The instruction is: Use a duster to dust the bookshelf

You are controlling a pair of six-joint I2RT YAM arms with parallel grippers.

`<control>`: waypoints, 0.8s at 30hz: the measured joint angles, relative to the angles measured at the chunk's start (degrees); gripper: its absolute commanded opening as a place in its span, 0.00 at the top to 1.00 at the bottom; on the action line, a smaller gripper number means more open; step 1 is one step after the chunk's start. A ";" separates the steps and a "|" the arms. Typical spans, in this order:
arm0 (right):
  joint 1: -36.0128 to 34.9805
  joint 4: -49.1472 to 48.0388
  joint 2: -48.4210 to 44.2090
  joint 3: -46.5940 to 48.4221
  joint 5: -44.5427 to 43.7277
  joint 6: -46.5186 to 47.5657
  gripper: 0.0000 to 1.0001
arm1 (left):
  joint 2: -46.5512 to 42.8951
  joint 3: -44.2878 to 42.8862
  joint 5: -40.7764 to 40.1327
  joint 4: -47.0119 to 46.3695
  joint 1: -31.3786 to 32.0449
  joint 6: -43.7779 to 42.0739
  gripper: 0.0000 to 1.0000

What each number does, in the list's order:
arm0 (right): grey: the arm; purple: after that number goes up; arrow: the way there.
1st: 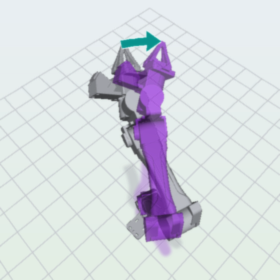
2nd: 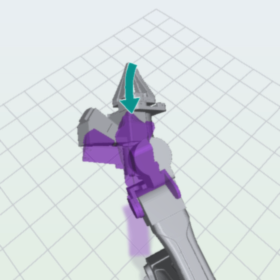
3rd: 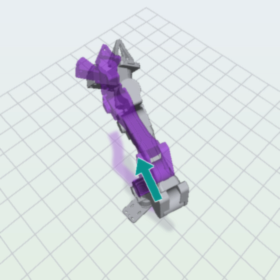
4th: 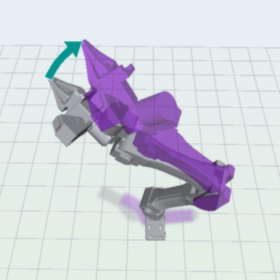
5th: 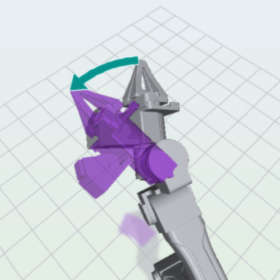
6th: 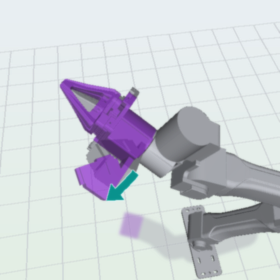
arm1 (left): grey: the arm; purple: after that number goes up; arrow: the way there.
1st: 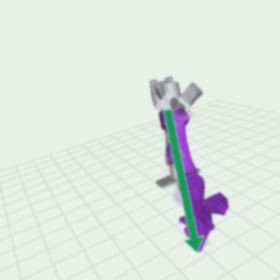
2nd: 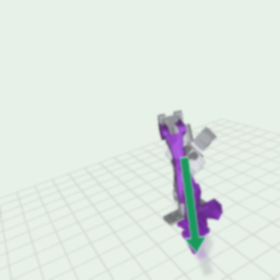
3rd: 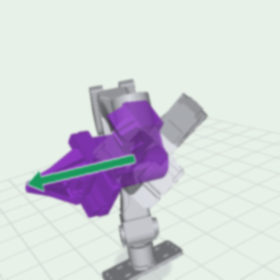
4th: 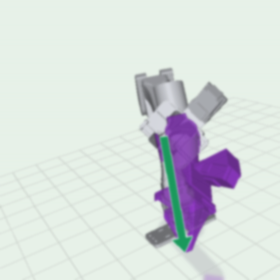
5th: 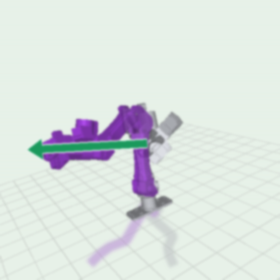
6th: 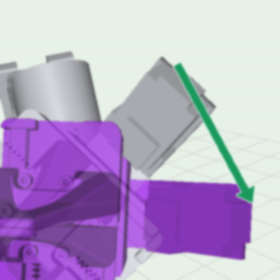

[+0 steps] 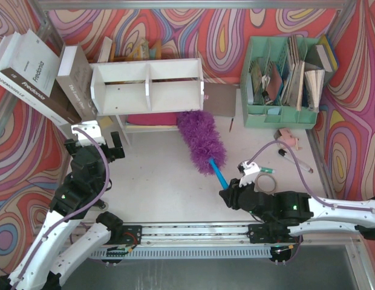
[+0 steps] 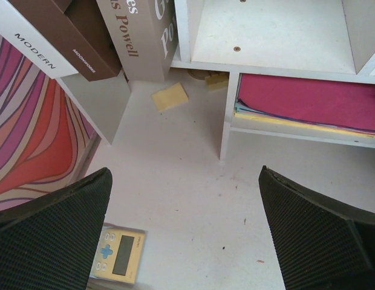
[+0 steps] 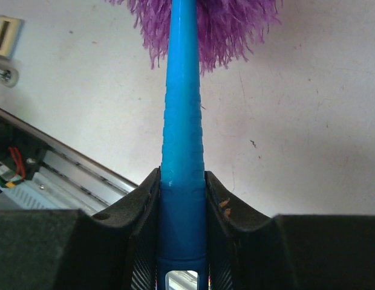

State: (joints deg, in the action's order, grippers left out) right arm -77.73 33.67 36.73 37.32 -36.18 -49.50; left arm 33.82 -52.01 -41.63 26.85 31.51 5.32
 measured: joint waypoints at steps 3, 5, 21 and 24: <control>0.00 -0.11 1.01 -2.01 0.13 -0.94 1.00 | 0.00 0.00 0.02 0.02 0.00 0.00 0.01; 0.00 -0.09 1.81 -2.95 0.20 -1.44 1.00 | 0.00 0.00 0.02 0.00 0.00 0.00 0.02; 0.00 1.27 -0.57 -0.68 -0.90 -1.25 1.00 | 0.00 0.00 0.02 0.00 -0.02 0.00 0.02; 0.00 0.57 0.22 -2.08 -0.83 -1.53 1.00 | 0.02 0.00 0.02 0.00 -0.02 0.00 0.02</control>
State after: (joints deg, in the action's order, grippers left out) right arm -77.73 34.24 36.95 35.24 -37.01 -51.03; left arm 33.85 -52.01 -41.60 26.85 31.48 5.32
